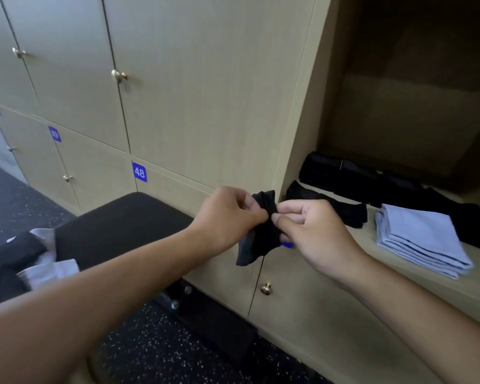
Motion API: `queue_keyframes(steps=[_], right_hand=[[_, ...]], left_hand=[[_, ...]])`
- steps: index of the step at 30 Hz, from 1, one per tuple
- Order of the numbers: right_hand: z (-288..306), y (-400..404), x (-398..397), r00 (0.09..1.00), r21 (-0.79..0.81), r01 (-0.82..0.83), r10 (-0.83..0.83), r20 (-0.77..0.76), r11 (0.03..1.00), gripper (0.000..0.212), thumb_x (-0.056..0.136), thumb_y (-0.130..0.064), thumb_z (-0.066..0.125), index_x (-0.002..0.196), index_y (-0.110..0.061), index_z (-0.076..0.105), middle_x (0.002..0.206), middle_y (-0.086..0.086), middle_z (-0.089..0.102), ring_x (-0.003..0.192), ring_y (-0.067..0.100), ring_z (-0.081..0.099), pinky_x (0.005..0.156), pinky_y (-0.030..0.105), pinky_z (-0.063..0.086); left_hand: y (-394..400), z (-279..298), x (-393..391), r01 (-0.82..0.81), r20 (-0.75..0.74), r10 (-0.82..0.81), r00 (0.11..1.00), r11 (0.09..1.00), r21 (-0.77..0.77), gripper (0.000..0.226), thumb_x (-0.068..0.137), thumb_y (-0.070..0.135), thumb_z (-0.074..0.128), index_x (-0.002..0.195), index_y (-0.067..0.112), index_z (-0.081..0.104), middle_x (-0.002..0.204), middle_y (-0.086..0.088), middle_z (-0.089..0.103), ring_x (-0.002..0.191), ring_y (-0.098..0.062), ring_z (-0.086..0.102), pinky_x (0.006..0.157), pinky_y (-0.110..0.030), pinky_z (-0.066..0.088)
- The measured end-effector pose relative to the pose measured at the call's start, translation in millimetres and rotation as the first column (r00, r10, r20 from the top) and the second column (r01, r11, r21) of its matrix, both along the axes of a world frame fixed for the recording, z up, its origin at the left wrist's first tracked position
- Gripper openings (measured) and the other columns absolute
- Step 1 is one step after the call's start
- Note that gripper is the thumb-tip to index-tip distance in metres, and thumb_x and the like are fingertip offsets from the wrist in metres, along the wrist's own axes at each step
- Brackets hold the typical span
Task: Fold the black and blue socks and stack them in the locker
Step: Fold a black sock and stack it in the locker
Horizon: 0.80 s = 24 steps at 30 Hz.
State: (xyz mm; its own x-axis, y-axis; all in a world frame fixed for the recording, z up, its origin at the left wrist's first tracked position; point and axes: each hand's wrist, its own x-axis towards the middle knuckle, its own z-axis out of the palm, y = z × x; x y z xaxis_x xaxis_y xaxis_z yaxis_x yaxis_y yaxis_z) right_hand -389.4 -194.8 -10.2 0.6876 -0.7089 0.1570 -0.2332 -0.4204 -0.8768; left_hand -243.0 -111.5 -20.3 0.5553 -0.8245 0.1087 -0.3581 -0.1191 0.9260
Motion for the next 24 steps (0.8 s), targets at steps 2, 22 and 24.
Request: queue_keyframes(steps=[2,22,24], right_hand=[[-3,-4,-1,1.0,-0.012,0.018,-0.018,0.001,1.0,0.011,0.097,-0.011,0.062,0.087,-0.006,0.062,0.072,0.023,0.068,0.066,0.016,0.051,0.068,0.031,0.041],[-1,-11,-14,0.984,0.134,0.155,-0.165,0.067,0.979,0.016,0.097,-0.012,0.062,0.092,-0.019,0.075,0.083,0.003,0.079,0.091,0.024,0.075,0.093,0.045,0.058],[2,-10,-17,0.988,0.113,0.133,-0.141,0.066,0.985,0.02,0.098,-0.024,0.062,0.088,-0.018,0.078,0.086,0.009,0.078,0.092,0.025,0.074,0.095,0.052,0.055]], left_hand=[[-2,1,-1,0.008,-0.036,-0.008,0.999,1.0,-0.019,0.017,0.082,0.023,0.075,0.072,0.013,0.067,0.068,0.0,0.064,0.067,-0.014,0.058,0.076,-0.039,0.055],[-17,7,-14,0.155,-0.109,-0.162,0.981,0.985,-0.07,0.013,0.092,0.014,0.071,0.083,0.006,0.068,0.065,0.0,0.061,0.065,-0.011,0.059,0.068,-0.022,0.051],[-20,8,-15,0.193,-0.109,-0.201,0.973,0.977,-0.087,0.013,0.095,0.015,0.068,0.087,0.005,0.071,0.067,0.002,0.066,0.067,-0.008,0.062,0.068,-0.016,0.052]])
